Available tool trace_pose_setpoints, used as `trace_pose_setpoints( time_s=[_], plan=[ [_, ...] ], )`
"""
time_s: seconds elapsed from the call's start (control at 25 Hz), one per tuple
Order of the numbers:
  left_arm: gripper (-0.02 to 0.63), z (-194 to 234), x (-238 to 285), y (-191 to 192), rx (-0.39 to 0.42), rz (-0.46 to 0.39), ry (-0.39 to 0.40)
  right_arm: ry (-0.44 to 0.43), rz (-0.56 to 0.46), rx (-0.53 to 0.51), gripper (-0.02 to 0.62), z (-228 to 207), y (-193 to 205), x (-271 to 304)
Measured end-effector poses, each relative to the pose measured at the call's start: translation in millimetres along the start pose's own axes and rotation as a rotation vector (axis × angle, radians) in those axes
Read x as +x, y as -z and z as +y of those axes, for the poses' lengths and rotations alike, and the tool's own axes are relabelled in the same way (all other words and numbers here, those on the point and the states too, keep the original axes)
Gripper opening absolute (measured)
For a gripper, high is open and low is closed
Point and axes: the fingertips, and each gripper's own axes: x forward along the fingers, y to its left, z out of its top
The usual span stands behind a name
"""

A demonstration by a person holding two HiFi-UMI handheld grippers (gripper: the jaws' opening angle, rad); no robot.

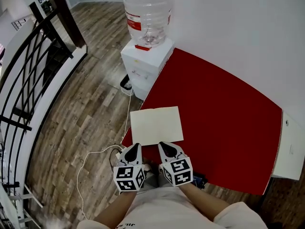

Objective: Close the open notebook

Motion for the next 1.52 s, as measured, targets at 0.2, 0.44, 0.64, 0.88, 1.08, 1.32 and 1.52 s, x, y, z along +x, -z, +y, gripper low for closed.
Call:
trace_pose_setpoints(
  time_s=[0.2, 0.44, 0.64, 0.88, 1.08, 1.32, 1.52],
  plan=[
    [0.006, 2, 14, 9, -0.003, 0.017, 0.011, 0.01, 0.011, 0.004, 0.005, -4, 7, 13],
    [0.006, 14, 35, 17, 0.007, 0.034, 0.007, 0.029, 0.027, -0.016, 0.006, -12, 15, 32],
    [0.006, 27, 51, 27, -0.006, 0.052, -0.001, 0.05, 0.037, -0.017, 0.005, -21, 23, 50],
    [0.006, 38, 68, 36, -0.007, 0.072, 0.001, 0.048, 0.059, 0.003, 0.006, -26, 30, 71],
    [0.006, 54, 85, 42, 0.01, 0.082, -0.013, 0.047, 0.074, 0.004, 0.006, -29, 37, 89],
    [0.006, 80, 107, 46, 0.032, 0.095, -0.037, 0.057, 0.095, -0.003, 0.005, -33, 47, 112],
    [0.006, 93, 124, 48, 0.071, 0.105, -0.034, 0.06, 0.106, -0.001, 0.005, -39, 54, 125]
  ],
)
